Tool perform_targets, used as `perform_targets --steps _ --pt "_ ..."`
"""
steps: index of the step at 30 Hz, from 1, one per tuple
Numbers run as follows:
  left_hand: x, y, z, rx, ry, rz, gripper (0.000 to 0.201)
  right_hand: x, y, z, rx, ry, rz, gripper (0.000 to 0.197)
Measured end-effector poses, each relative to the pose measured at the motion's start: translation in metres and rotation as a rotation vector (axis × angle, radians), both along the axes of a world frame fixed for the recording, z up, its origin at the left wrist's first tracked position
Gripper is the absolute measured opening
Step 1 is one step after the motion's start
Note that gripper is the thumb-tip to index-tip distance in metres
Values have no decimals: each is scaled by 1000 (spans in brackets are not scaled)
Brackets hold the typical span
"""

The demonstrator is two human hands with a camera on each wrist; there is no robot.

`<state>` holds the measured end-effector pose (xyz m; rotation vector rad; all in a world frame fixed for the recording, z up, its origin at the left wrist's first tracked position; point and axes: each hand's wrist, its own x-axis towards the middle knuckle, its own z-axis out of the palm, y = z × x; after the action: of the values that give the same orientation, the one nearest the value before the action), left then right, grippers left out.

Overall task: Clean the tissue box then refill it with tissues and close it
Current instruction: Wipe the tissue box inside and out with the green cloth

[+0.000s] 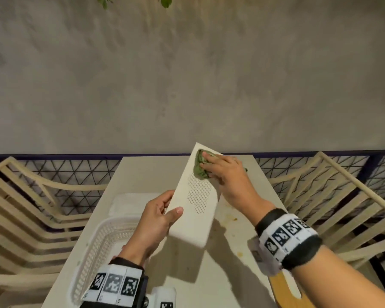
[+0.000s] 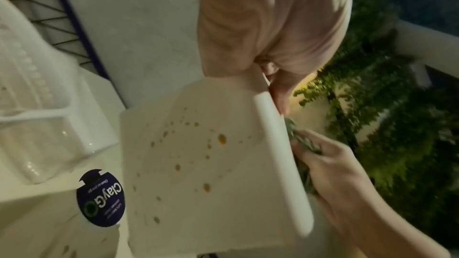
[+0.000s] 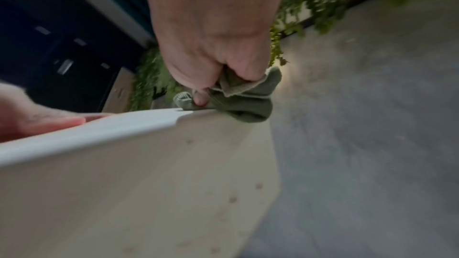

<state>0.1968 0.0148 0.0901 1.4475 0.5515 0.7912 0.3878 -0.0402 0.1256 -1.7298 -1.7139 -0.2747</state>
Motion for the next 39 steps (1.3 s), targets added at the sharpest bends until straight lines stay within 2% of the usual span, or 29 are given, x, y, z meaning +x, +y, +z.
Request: perform_targets --steps 1,3,5,6,8,10,12,14,15,18,19,21,23,24,27,28,30,32,34,36,37,39 --pt "2 0 -1 -8 -4 1 39 -11 3 1 2 -11 -6 43" --pt "3 3 0 -3 -31 27 43 -41 -2 -14 -18 -134 159 40" --pt "1 5 1 24 -25 26 44 -37 -9 -20 -37 -200 263 41" --pt "1 4 -1 20 -14 10 42 -24 -6 -15 -51 -147 227 39" --pt "3 0 -3 1 14 -10 40 4 9 -1 41 39 17 30" --pt "6 0 -4 -7 11 -1 37 -3 16 0 86 45 -39 27" --pt "4 2 -4 -16 -17 21 36 -31 8 -20 59 -85 162 29" --pt "0 4 -4 -18 -26 29 38 -27 -3 -27 25 -156 277 34" --pt "-1 4 -5 -14 -14 17 37 -14 0 -21 24 -109 239 32" --pt "0 0 -4 24 10 -16 35 17 20 3 142 111 -47 29" --pt "1 1 -4 27 2 -17 36 10 23 1 160 93 -47 27" --pt "2 4 -5 15 -30 -8 34 -17 16 -18 136 -63 108 26" --pt "0 5 -6 17 -45 -16 34 -19 4 -22 71 -114 214 29" --pt "0 4 -6 24 -40 -33 35 -9 6 -13 75 -72 194 27" --pt "2 0 -9 53 -22 -47 35 16 26 13 185 86 -56 22" --pt "4 1 -8 56 -31 -34 35 9 29 12 184 81 -42 22" --pt "2 6 -6 45 -74 4 36 -18 21 -8 150 -50 122 26" --pt "-6 12 -6 56 -80 21 36 -19 -4 -27 110 -122 223 34" --pt "-12 11 -7 91 -43 -1 36 9 -5 -21 157 -19 119 40" --pt "-10 5 -9 116 1 -26 33 20 10 -1 182 144 -61 34" --pt "-8 3 -8 109 -7 -21 32 13 17 7 162 138 -81 30" --pt "-6 5 -7 72 -67 5 32 -10 20 -1 144 -28 53 27"
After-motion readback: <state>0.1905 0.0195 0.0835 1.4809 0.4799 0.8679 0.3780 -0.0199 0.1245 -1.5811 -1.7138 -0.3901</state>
